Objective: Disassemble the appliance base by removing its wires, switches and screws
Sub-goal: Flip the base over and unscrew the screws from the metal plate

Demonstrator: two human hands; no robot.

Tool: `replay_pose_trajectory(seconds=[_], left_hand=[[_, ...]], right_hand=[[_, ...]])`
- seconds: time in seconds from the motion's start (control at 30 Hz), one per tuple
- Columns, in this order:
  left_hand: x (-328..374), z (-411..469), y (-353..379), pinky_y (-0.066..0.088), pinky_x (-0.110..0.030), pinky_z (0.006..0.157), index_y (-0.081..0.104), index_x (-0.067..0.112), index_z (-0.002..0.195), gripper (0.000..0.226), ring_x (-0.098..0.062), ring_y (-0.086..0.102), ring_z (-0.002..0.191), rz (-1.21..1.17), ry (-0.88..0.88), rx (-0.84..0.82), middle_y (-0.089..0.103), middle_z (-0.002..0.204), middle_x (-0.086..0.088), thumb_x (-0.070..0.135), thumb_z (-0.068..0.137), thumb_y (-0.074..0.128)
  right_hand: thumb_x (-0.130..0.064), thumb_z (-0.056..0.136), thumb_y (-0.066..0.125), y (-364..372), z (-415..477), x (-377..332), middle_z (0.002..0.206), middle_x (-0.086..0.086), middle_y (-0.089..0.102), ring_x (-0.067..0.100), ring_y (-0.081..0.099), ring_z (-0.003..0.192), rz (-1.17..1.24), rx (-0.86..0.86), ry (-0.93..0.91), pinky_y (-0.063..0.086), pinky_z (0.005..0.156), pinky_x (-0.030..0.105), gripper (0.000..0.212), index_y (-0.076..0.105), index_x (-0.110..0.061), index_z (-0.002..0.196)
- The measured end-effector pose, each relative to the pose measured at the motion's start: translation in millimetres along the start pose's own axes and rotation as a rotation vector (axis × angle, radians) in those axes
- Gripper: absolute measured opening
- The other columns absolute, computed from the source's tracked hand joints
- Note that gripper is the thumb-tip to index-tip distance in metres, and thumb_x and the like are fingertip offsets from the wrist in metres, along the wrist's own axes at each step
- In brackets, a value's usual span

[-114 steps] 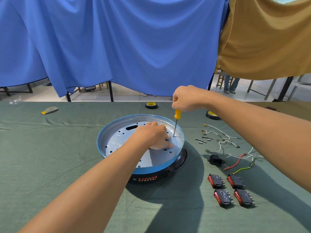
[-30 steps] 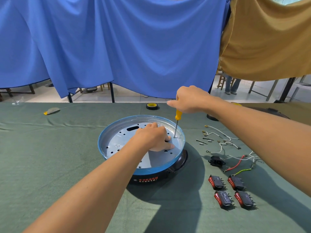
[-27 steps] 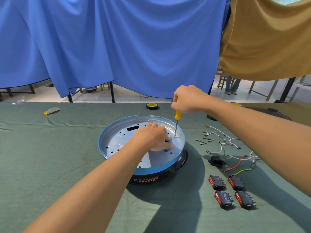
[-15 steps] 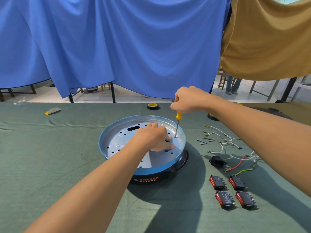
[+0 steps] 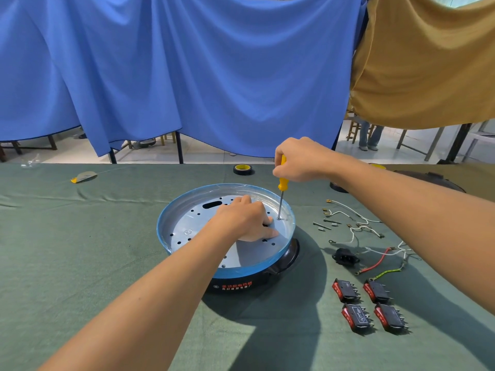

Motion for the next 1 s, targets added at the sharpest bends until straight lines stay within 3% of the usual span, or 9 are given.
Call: replay_pose_trajectory(seconds=[0.07, 0.17, 0.33, 0.47, 0.6, 0.73, 0.83, 0.9, 1.0], left_hand=[[-0.2, 0.5, 0.6, 0.041, -0.042, 0.091, 0.053, 0.024, 0.137, 0.056, -0.030, 0.040, 0.120, 0.002, -0.001, -0.004, 0.047, 0.131, -0.009, 0.057, 0.092, 0.049], [-1.0, 0.8, 0.4, 0.040, -0.043, 0.092, 0.053, 0.025, 0.137, 0.056, -0.030, 0.039, 0.121, 0.002, -0.005, -0.003, 0.047, 0.131, -0.009, 0.057, 0.092, 0.049], [-0.2, 1.4, 1.6, 0.040, -0.041, 0.090, 0.052, 0.024, 0.138, 0.057, -0.029, 0.040, 0.120, 0.002, 0.009, -0.001, 0.048, 0.132, -0.009, 0.057, 0.092, 0.048], [-0.7, 1.6, 1.6, 0.039, -0.041, 0.090, 0.052, 0.024, 0.139, 0.057, -0.030, 0.039, 0.122, 0.000, 0.005, 0.000, 0.047, 0.132, -0.009, 0.057, 0.092, 0.049], [0.2, 1.7, 1.7, 0.039, -0.040, 0.088, 0.052, 0.023, 0.138, 0.057, -0.029, 0.040, 0.120, 0.000, 0.009, -0.002, 0.048, 0.133, -0.009, 0.057, 0.092, 0.048], [-0.8, 0.9, 1.8, 0.036, -0.038, 0.083, 0.051, 0.027, 0.139, 0.056, -0.029, 0.038, 0.123, -0.006, 0.001, -0.005, 0.045, 0.132, -0.008, 0.058, 0.092, 0.049], [-0.2, 0.4, 1.7, 0.035, -0.038, 0.082, 0.051, 0.027, 0.139, 0.057, -0.029, 0.038, 0.123, -0.001, 0.007, -0.008, 0.045, 0.132, -0.009, 0.058, 0.092, 0.048], [0.5, 0.4, 1.3, 0.036, -0.037, 0.082, 0.051, 0.027, 0.139, 0.057, -0.029, 0.039, 0.122, 0.002, 0.010, -0.005, 0.045, 0.132, -0.009, 0.057, 0.092, 0.048], [0.3, -0.1, 1.1, 0.036, -0.038, 0.082, 0.051, 0.027, 0.139, 0.056, -0.029, 0.039, 0.122, -0.002, 0.007, -0.002, 0.045, 0.132, -0.009, 0.057, 0.092, 0.048]], right_hand=[[-0.032, 0.084, 0.060, 0.8, -0.2, -1.5, 0.094, 0.019, 0.067, 0.026, 0.053, 0.076, -0.025, -0.032, -0.001, 0.052, 0.070, 0.044, 0.033, 0.066, -0.002, 0.097], [-0.054, 0.089, 0.055, 2.4, -0.3, 2.5, 0.063, 0.007, 0.046, 0.024, 0.041, 0.064, -0.048, -0.034, 0.034, 0.034, 0.057, 0.033, 0.050, 0.046, -0.012, 0.064], [-0.031, 0.082, 0.058, 2.2, 0.7, 3.8, 0.095, 0.014, 0.067, 0.023, 0.049, 0.076, -0.034, -0.033, 0.046, 0.053, 0.074, 0.044, 0.031, 0.066, -0.006, 0.098], [-0.051, 0.089, 0.054, 1.9, -1.7, 3.6, 0.066, 0.004, 0.049, 0.024, 0.048, 0.066, -0.073, -0.013, 0.044, 0.037, 0.056, 0.033, 0.044, 0.052, -0.013, 0.068], [-0.027, 0.081, 0.059, 2.7, 0.1, 0.0, 0.097, 0.017, 0.067, 0.032, 0.061, 0.084, -0.038, -0.035, 0.025, 0.055, 0.078, 0.048, 0.032, 0.067, -0.003, 0.101], [-0.046, 0.088, 0.055, 3.4, 0.1, 0.9, 0.064, 0.007, 0.049, 0.024, 0.044, 0.064, -0.068, -0.037, 0.038, 0.039, 0.059, 0.036, 0.042, 0.050, -0.011, 0.066], [-0.028, 0.085, 0.058, 1.6, 0.5, 1.5, 0.083, 0.016, 0.063, 0.024, 0.044, 0.071, -0.028, -0.030, 0.048, 0.047, 0.063, 0.040, 0.025, 0.064, -0.004, 0.088], [-0.028, 0.081, 0.057, 2.9, 0.3, 0.6, 0.096, 0.016, 0.066, 0.025, 0.054, 0.078, -0.023, -0.056, 0.046, 0.055, 0.076, 0.046, 0.032, 0.066, -0.005, 0.101], [-0.042, 0.085, 0.055, 2.7, 1.3, 4.2, 0.068, 0.006, 0.050, 0.027, 0.051, 0.070, -0.067, -0.032, 0.061, 0.041, 0.058, 0.036, 0.033, 0.052, -0.013, 0.070]])
Point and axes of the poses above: each hand's wrist, its own z-axis towards the middle knuckle, its own y-axis out of the palm, x = y × z, the point moved 10 cm from there along z, towards the middle knuckle
